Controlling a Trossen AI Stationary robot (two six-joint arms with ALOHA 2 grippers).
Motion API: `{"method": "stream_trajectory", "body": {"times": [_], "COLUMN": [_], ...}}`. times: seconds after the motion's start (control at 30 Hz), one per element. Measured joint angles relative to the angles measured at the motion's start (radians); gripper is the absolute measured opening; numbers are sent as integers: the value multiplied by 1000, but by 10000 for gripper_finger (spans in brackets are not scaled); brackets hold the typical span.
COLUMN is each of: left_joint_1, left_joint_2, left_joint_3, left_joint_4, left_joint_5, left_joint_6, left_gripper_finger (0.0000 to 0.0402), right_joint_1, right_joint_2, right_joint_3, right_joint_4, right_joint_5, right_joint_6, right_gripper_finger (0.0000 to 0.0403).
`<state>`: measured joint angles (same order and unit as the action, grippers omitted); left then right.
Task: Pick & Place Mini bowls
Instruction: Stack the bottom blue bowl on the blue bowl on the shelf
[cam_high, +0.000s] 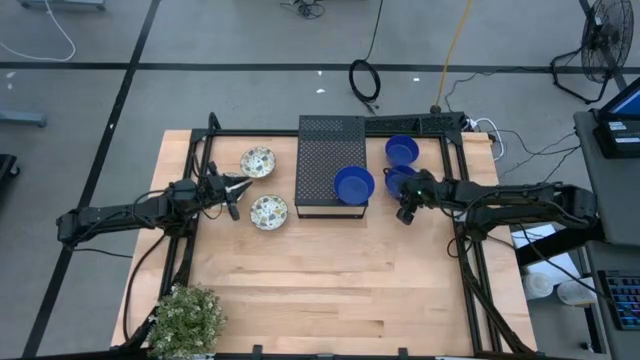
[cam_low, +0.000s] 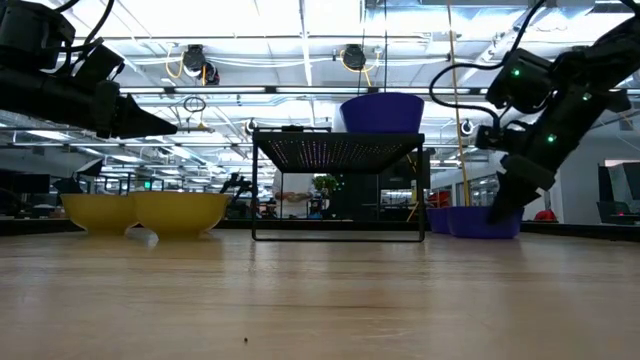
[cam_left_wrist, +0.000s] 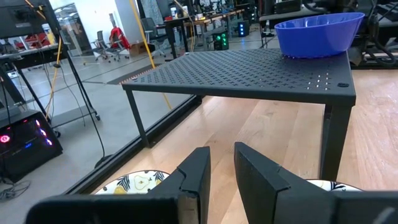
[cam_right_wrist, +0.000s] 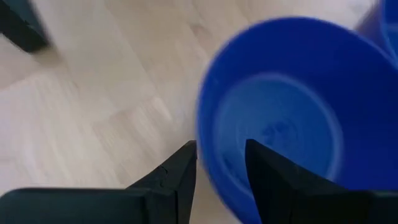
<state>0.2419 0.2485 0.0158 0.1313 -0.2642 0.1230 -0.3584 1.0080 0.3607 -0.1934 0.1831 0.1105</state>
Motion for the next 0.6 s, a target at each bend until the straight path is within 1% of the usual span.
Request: {"method": "stream_trajectory", "body": {"times": [0.37,0.5,0.6], "left_joint_1": [0,0,0], "left_joint_2": [0,0,0], "left_joint_3": [0,0,0], "left_joint_4": [0,0,0], "left_joint_5": [0,0,0], "left_joint_6": [0,0,0], "left_gripper_finger": [77,77,77], "right_joint_1": [0,0,0], "right_joint_2": [0,0,0], "right_joint_3": [2,21,45], "right_joint_4": [-45,-49,-84], "right_joint_5": [-3,-4,-4], "right_joint_6": [53,57,96], "right_gripper_finger": [128,128,128]}}
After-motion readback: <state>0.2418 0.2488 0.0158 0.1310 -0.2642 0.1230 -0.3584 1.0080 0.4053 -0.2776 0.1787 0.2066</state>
